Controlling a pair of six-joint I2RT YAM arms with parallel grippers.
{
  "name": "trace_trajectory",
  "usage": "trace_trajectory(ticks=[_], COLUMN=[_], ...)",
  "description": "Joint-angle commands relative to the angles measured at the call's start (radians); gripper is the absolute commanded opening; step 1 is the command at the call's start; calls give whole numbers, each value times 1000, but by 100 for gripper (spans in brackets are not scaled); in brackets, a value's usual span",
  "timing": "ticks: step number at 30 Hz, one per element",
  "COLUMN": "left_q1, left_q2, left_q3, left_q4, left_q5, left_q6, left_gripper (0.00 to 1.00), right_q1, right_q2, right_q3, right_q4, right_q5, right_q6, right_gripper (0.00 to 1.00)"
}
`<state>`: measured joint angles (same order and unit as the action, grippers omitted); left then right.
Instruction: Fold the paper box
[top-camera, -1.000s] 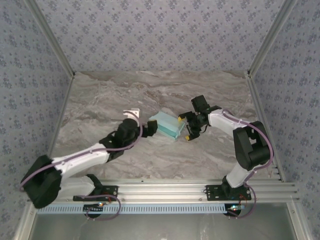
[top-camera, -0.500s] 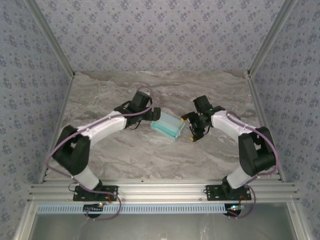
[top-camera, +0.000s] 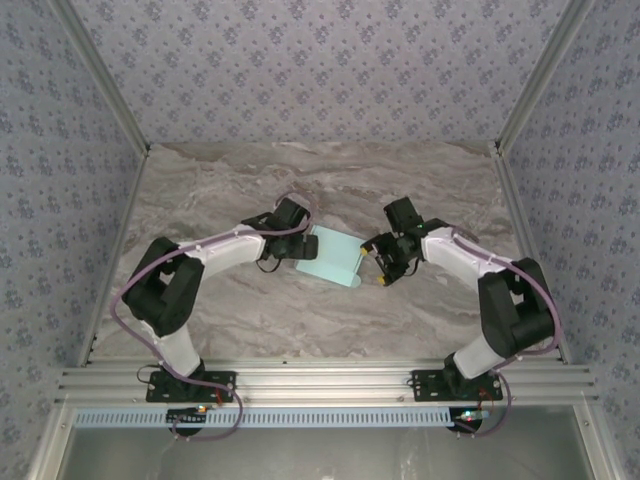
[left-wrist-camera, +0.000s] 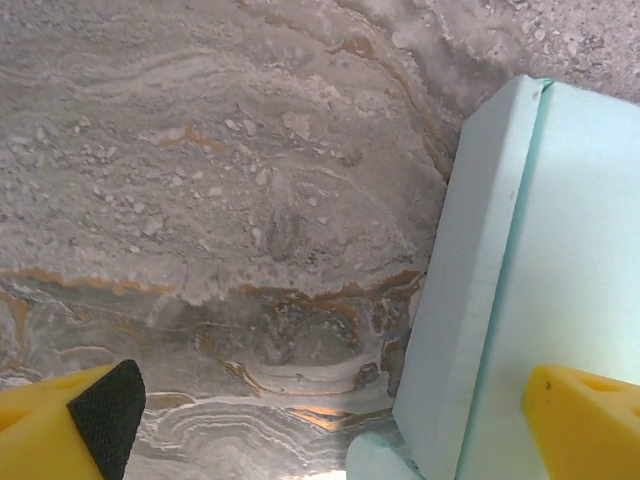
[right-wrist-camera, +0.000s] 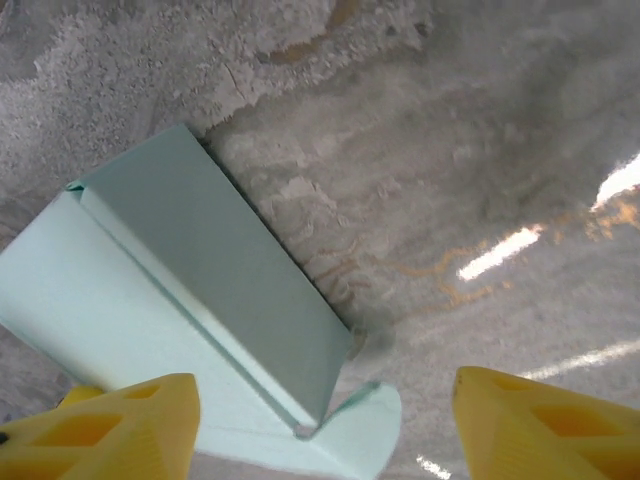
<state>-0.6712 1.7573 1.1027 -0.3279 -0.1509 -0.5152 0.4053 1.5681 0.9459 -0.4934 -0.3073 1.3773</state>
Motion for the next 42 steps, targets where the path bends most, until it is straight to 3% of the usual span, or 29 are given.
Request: trace_trajectory(ticks=[1,6,12,14,18,22,26,30,42], left_q1=[-34,-50,-47,-36,32,74,109,162,259], left_q2=[53,85,83,86,101,102,119,160,226], left_q3=[-10,6,42,39,27,-3,-16,-26,-71], left_q4=[-37,-65,-113,-101,-63,30,87,151,334], left_q5=[-35,-79,-99,-87,52,194,297,435,667], left_q6=[-33,-60,-60,-59,-56,-28,-31,-51,-145], left_gripper=[99,99,98,92,71,57,47,38,35], right_q1=[-19,-39,-95,-131,-217,-269,-281,-270,-229], right_q2=[72,127,105,85,55,58,90,118,279], right_q3=[28,28,25,34,38,60,64,2,46], right_q4=[16,40,34,7,-7,-9,53,262,405], right_q5=[1,-7,-36,-25,-32,-65,-174,-355,-479], right_q6=[-76,-121,-213,-275,-397,-565,-703,-701,-740], right_gripper=[60,49,49,50,53,56,60,62,69])
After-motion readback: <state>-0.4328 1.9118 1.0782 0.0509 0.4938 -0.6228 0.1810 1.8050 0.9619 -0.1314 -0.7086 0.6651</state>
